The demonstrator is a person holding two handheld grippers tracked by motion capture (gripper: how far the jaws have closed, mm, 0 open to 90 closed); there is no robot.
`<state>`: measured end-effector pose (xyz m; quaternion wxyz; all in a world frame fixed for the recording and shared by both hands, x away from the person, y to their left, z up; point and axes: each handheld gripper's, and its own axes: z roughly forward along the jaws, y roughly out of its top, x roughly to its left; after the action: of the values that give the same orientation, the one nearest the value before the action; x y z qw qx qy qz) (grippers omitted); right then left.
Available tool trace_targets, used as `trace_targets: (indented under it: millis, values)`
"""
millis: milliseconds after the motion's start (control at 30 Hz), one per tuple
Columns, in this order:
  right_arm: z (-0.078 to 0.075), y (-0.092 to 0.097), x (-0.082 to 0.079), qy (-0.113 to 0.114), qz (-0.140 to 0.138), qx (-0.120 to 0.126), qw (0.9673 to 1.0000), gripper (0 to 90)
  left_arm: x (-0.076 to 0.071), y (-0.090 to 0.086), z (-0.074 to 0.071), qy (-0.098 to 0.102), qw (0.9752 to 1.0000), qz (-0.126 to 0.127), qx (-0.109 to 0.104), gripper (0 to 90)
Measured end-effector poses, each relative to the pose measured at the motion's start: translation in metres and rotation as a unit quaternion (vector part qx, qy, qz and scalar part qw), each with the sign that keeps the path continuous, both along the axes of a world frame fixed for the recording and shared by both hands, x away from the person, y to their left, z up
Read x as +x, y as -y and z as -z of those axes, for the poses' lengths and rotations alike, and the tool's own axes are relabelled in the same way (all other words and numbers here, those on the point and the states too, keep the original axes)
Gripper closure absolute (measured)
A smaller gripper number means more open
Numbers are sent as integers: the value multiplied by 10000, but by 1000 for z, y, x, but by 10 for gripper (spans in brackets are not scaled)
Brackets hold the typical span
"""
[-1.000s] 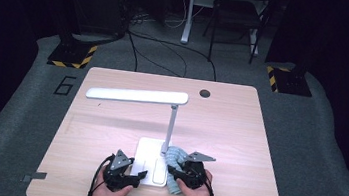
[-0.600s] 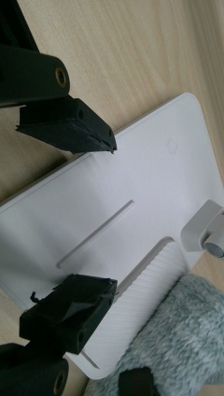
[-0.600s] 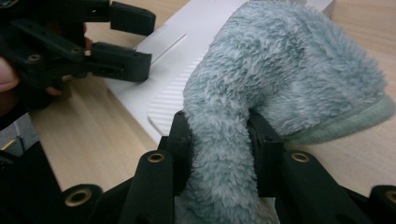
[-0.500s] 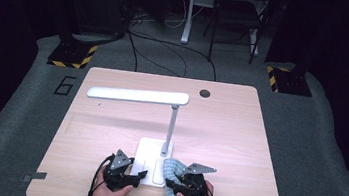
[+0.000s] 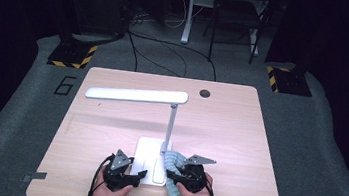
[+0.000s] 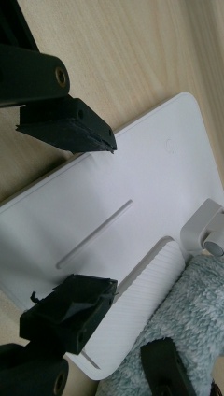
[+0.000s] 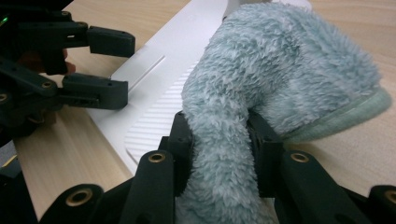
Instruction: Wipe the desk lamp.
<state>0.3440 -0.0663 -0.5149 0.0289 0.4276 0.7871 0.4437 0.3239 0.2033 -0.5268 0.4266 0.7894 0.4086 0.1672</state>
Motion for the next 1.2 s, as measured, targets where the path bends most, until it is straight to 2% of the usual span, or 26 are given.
trace_targets:
  millis: [33,133,167,200,233,267,400,467,633,767,867,1067,1133,1200]
  values:
    - [1,0,4,1,53,66,10000,675,0,0,0,-6,10000,-30,-35,278]
    - [1,0,9,-15,81,49,10000,672,1,0,0,11,10000,-1,-11,278]
    - [1,0,12,53,95,47,9999,671,0,0,0,-7,10000,-24,-39,278]
    - [0,0,12,-43,137,40,9999,671,0,0,0,-10,10000,-22,-36,278]
    - [0,0,15,31,137,34,9999,670,1,0,0,-4,10000,-18,-37,279]
    - [0,0,16,-20,194,71,9998,670,1,-1,0,-41,10000,-21,-47,279]
    - [-4,6,22,117,251,122,9995,671,3,-2,1,-176,9997,-57,-186,280]
    - [-10,10,22,127,289,159,9994,670,4,-3,1,-169,9997,-47,-163,281]
    - [-22,21,21,397,347,84,9986,669,3,-2,1,-130,9998,-57,-143,283]
    - [-29,41,20,614,496,-33,9969,668,2,-1,1,-152,9997,-109,-172,284]
    - [-31,58,19,713,738,-100,9947,667,2,-1,1,-145,9997,-103,-184,284]
    - [-31,91,16,680,1165,-45,9909,663,4,-2,0,-69,9999,10,-82,281]
    - [-29,101,14,714,1270,-83,9893,661,3,-1,1,-120,9998,-45,-139,281]
    - [-27,108,12,709,1361,-176,9880,658,5,-2,0,-122,9999,-23,-91,281]
